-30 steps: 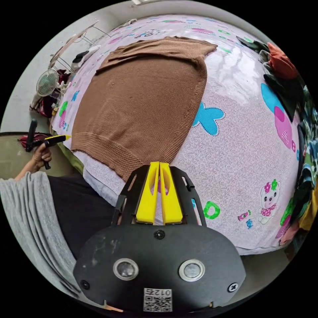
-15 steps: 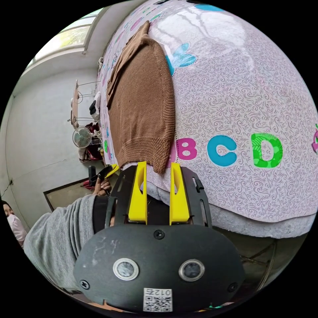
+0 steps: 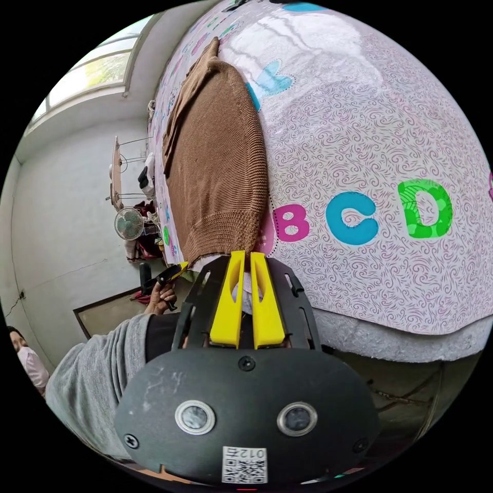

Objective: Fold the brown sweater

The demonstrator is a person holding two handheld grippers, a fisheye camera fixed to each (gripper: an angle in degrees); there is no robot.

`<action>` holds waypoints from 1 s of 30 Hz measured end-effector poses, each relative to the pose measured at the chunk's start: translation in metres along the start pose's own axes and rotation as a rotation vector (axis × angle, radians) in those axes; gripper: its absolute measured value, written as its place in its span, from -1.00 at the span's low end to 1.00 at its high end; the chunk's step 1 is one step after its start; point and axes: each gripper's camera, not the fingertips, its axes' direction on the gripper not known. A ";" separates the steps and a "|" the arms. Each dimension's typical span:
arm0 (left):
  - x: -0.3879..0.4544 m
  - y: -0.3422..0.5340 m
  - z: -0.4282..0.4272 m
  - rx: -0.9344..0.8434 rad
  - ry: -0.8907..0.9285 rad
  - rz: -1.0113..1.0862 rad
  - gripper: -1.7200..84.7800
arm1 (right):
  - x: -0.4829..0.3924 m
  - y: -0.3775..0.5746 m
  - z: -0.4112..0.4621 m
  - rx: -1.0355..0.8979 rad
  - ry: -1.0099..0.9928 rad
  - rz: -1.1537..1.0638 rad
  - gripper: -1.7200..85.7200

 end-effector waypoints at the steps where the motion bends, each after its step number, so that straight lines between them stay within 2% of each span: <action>1: -0.004 0.004 -0.003 0.008 0.016 0.001 -0.96 | -0.001 0.003 -0.001 0.005 -0.013 -0.004 -0.94; 6: -0.016 0.025 -0.026 0.090 0.150 0.030 -0.96 | -0.022 0.032 -0.023 0.061 -0.221 -0.099 -0.96; 13: -0.016 0.061 -0.060 0.247 0.251 0.074 -0.96 | -0.055 0.058 -0.044 0.057 -0.339 -0.218 -0.97; 21: -0.014 0.102 -0.083 0.419 0.311 0.080 -0.96 | -0.134 0.061 -0.056 -0.131 -0.291 -0.465 -0.98; 30: -0.015 0.158 -0.089 0.518 0.331 0.039 -0.96 | -0.169 0.078 -0.039 -0.319 -0.360 -0.521 -0.98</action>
